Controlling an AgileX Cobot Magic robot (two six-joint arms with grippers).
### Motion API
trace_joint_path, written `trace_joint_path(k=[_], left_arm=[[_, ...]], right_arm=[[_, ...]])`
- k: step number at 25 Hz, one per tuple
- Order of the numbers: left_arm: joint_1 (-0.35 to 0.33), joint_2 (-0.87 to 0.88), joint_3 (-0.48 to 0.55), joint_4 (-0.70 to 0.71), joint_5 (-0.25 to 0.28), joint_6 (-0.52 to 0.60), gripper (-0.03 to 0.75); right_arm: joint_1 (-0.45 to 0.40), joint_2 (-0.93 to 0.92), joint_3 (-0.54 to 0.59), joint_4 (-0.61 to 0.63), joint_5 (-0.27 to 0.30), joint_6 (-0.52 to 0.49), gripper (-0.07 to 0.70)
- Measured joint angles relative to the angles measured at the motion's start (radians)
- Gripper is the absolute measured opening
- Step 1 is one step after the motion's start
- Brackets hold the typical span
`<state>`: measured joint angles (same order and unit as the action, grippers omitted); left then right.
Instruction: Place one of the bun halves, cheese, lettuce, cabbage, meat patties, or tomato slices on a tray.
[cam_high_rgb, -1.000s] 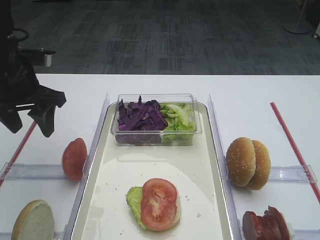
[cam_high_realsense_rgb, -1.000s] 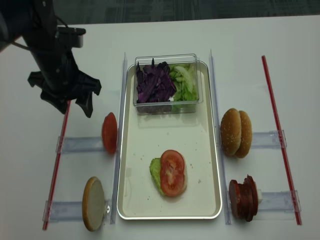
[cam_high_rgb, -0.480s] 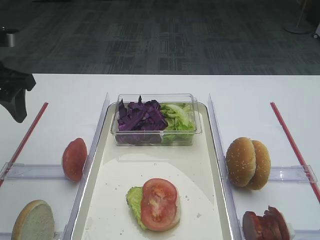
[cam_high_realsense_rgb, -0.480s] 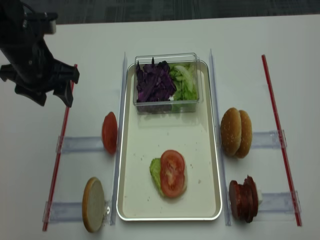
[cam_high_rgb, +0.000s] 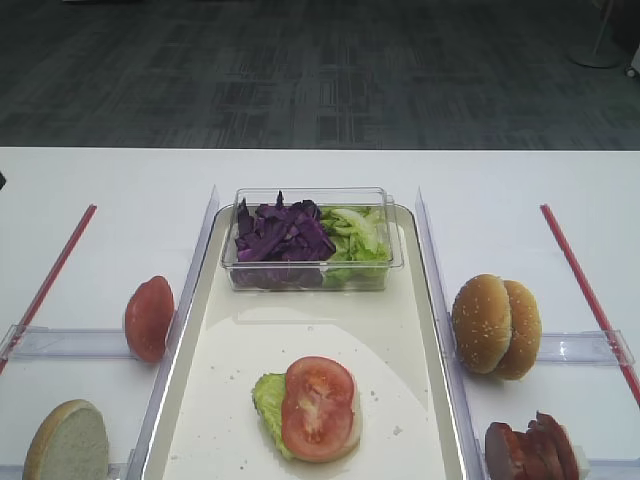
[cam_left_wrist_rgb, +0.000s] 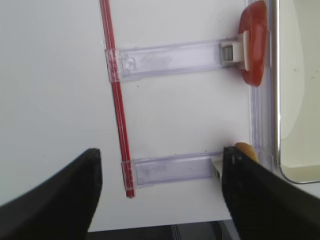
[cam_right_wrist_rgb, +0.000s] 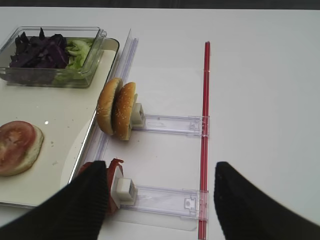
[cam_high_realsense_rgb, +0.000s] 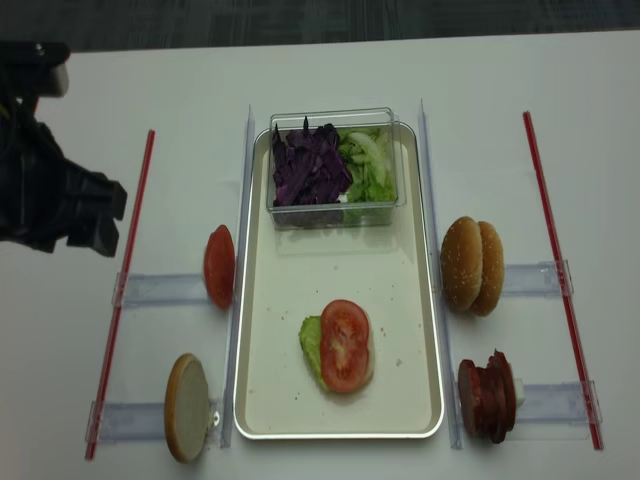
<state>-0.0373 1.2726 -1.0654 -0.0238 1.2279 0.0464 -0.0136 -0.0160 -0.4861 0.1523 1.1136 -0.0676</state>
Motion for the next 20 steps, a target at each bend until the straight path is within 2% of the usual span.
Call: trace_joint_path(k=[12, 20], left_arm=[[0.000, -0.307, 0.144, 0.000, 0.007, 0.000, 0.478], [0.000, -0.573, 0.303, 0.000, -0.009, 0.000, 0.478]], right_arm=[[0.000, 0.000, 0.000, 0.000, 0.000, 0.000, 0.484], [0.000, 0.000, 0.000, 0.000, 0.000, 0.000, 0.484]])
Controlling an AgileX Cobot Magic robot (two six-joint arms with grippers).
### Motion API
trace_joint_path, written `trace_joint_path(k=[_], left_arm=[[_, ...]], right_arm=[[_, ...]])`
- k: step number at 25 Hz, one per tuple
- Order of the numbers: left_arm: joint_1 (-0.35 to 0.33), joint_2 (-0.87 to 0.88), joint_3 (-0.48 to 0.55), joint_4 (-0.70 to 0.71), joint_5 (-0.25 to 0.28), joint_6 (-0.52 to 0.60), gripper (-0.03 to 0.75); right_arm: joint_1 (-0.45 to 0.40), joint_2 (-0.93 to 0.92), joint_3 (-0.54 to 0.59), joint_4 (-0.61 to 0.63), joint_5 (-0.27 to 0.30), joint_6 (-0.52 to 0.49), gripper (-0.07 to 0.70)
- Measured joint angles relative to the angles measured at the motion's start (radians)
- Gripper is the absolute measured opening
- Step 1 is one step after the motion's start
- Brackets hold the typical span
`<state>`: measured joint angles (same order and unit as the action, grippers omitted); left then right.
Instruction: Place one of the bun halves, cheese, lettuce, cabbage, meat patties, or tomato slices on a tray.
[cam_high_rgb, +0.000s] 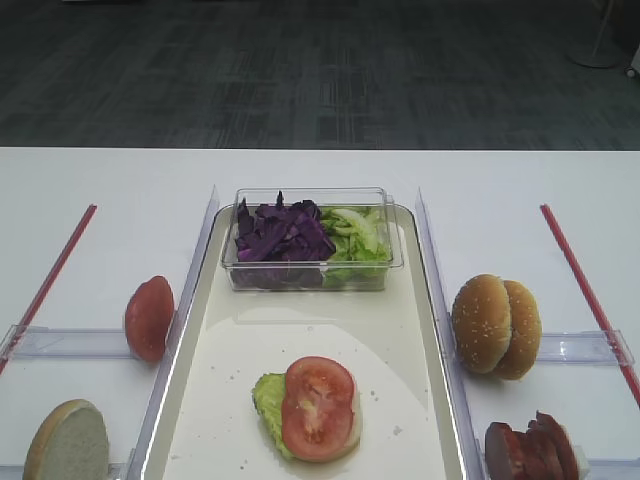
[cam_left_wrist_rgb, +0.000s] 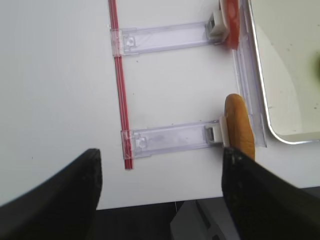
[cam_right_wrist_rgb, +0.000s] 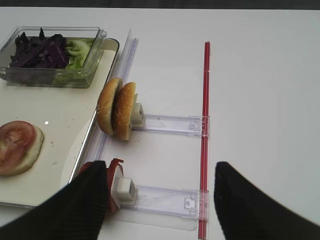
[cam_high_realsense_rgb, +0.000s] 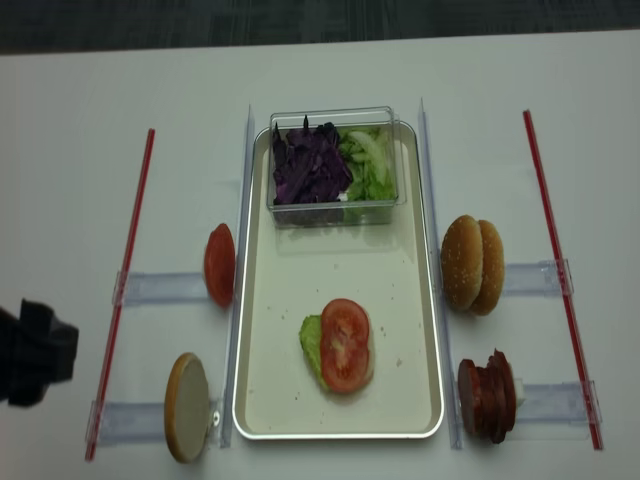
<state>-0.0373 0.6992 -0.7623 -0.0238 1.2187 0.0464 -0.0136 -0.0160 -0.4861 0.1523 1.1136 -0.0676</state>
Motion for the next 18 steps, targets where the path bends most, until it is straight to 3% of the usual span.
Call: trace_joint_path(k=[18], left_arm=[[0.000, -0.382, 0.246, 0.000, -0.067, -0.027, 0.478]], right_arm=[[0.000, 0.000, 0.000, 0.000, 0.000, 0.000, 0.484]])
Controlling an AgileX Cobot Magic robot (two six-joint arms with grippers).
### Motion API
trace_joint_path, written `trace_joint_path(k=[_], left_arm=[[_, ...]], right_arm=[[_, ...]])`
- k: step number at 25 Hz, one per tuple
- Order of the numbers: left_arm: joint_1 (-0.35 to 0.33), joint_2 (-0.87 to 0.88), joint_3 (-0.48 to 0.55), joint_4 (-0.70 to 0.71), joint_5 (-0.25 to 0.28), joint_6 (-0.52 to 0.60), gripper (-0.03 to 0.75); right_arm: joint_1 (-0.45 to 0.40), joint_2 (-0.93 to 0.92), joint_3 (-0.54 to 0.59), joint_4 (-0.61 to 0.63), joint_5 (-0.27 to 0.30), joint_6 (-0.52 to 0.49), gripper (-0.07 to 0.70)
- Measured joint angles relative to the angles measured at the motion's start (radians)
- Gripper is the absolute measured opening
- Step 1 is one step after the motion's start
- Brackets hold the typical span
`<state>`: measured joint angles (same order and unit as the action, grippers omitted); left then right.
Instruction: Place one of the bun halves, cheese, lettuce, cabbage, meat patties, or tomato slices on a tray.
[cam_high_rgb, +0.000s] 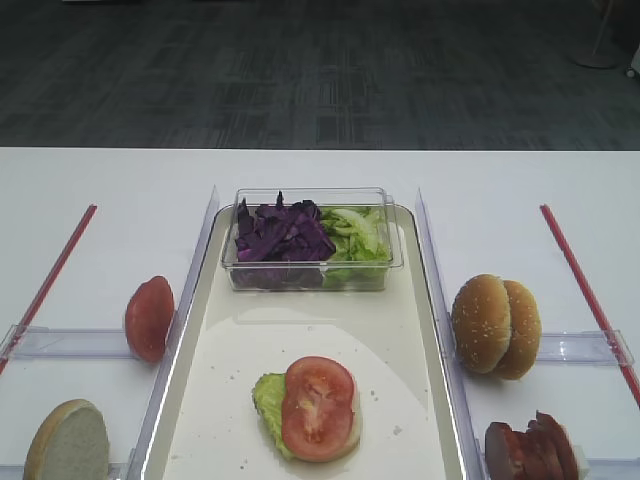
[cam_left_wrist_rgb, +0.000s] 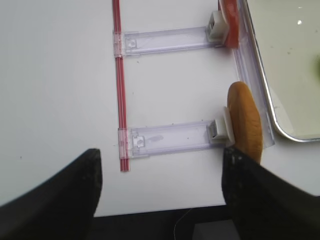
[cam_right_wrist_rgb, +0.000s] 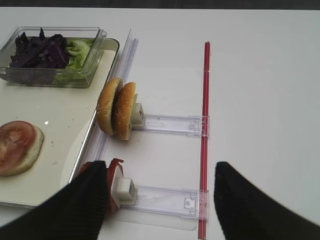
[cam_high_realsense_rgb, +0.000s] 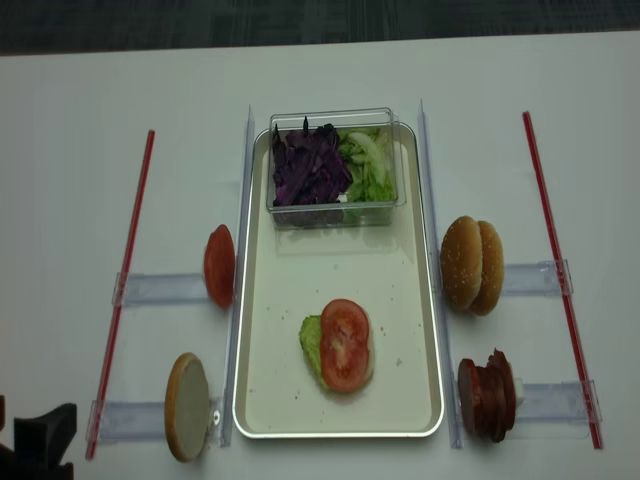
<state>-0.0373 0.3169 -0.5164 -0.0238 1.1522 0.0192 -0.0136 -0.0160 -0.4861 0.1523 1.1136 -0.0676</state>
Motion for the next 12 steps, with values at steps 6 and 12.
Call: trace_joint_path(k=[6, 12], left_arm=[[0.000, -0.100, 0.006, 0.000, 0.000, 0.000, 0.478], [0.000, -0.222, 0.006, 0.000, 0.004, 0.000, 0.478]], right_arm=[[0.000, 0.000, 0.000, 0.000, 0.000, 0.000, 0.484], [0.000, 0.000, 0.000, 0.000, 0.004, 0.000, 0.484]])
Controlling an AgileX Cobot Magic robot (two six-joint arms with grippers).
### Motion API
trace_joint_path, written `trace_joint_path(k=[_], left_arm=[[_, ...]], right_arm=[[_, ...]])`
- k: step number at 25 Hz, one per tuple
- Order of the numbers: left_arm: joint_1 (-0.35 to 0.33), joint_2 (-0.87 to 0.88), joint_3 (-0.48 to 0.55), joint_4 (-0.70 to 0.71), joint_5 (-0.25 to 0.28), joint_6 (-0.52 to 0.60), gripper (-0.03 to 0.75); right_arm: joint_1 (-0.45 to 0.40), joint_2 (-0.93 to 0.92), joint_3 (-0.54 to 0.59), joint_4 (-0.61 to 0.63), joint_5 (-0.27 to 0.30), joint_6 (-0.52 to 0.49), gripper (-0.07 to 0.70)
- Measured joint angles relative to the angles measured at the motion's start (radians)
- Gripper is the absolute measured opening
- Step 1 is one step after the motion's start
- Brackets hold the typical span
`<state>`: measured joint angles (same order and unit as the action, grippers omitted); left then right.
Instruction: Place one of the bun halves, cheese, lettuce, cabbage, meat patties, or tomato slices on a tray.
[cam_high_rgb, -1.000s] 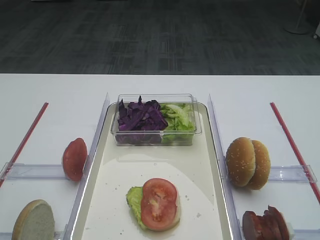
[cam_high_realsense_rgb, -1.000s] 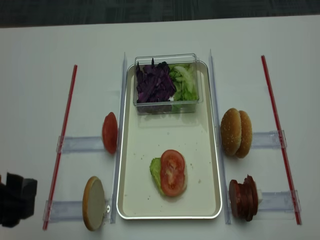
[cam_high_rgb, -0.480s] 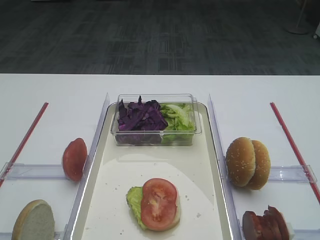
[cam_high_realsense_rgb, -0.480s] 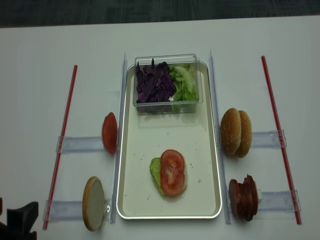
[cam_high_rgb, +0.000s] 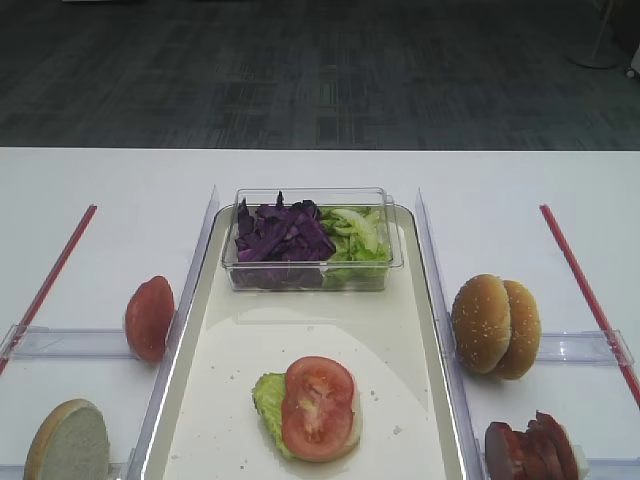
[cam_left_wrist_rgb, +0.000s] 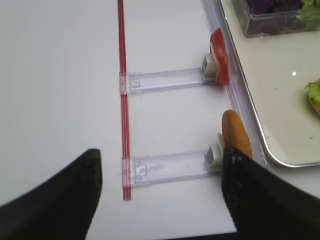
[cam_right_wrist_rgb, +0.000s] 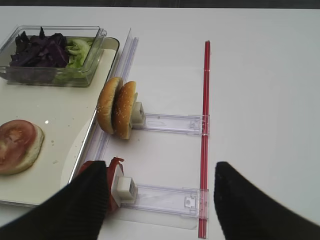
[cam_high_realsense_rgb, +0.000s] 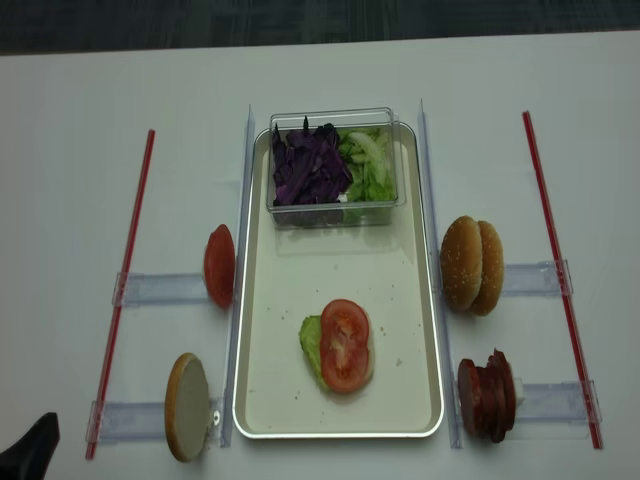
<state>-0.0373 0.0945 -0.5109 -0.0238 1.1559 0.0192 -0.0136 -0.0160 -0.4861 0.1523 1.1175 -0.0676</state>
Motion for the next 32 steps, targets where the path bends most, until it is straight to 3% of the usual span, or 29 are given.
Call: trace_joint_path(k=[7, 32], left_arm=[[0.000, -0.107, 0.000, 0.000, 0.004, 0.000, 0.478], [0.000, -0.111, 0.016, 0.003, 0.018, -0.033, 0.478]], right_arm=[[0.000, 0.000, 0.000, 0.000, 0.000, 0.000, 0.484], [0.000, 0.000, 0.000, 0.000, 0.000, 0.000, 0.484]])
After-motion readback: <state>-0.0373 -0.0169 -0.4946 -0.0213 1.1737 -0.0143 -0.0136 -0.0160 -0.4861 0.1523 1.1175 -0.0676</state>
